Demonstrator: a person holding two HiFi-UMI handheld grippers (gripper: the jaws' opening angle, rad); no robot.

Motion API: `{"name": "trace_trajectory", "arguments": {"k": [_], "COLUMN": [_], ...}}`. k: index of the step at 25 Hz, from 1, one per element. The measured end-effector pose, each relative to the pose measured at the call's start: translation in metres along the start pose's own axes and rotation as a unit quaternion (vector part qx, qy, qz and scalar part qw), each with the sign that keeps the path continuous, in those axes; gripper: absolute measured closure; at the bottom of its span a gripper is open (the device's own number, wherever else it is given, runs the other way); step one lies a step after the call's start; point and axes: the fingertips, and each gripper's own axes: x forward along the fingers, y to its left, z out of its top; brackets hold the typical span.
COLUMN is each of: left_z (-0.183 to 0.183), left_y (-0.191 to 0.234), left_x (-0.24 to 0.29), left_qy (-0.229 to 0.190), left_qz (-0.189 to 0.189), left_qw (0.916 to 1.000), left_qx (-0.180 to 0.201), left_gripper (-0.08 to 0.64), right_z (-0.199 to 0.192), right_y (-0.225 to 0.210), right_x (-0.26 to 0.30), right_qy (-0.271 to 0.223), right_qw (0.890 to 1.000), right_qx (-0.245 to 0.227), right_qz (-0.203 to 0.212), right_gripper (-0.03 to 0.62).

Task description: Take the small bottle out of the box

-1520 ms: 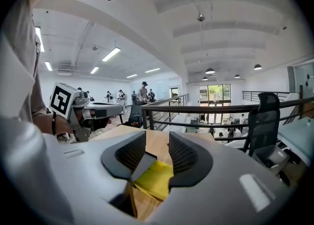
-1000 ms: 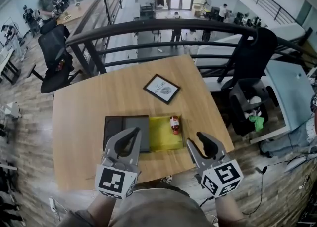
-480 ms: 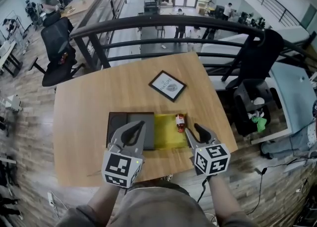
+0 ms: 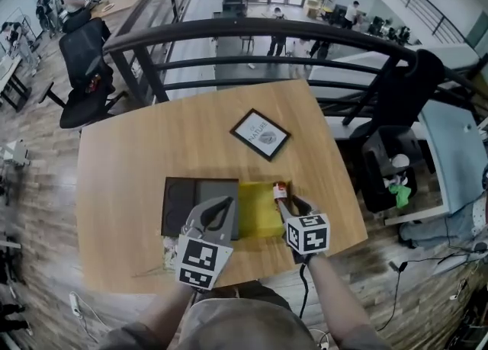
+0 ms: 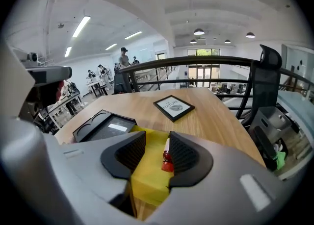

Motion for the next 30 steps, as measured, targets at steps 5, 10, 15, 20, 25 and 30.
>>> {"name": "trace_trajectory", "arguments": {"k": [5, 10, 15, 20, 25, 30], "left_z": [-0.033, -0.055, -0.069, -0.078, -0.081, -0.083], "left_y": [0.008, 0.011, 0.015, 0.021, 0.024, 0.026], "left_x": [0.024, 0.035, 0.039, 0.040, 0.042, 0.041], "left_qy": [0.038, 0.060, 0.075, 0.084, 0.085, 0.087], "left_qz": [-0.007, -0.014, -0.017, -0.018, -0.020, -0.021], "left_qw": [0.9991, 0.9973, 0.9957, 0.9943, 0.9938, 0.9933], "left_qx": [-0.020, -0.039, -0.051, -0.064, -0.068, -0.072], "left_gripper": [0.560, 0.560, 0.559, 0.559, 0.560, 0.559], "right_z": [-0.019, -0.040, -0.050, -0.052, -0.053, -0.056], "right_y": [-0.013, -0.023, -0.028, -0.035, -0.033, -0.027], "right_x": [0.039, 0.064, 0.082, 0.097, 0.107, 0.119], "right_qy": [0.023, 0.063, 0.087, 0.108, 0.127, 0.134], "right_qw": [0.999, 0.996, 0.992, 0.986, 0.981, 0.981], "right_qx": [0.023, 0.036, 0.065, 0.084, 0.076, 0.074], "right_qz": [-0.019, -0.043, -0.057, -0.092, -0.121, -0.123], "right_gripper": [0.460, 0.460, 0.431, 0.408, 0.389, 0.378]}}
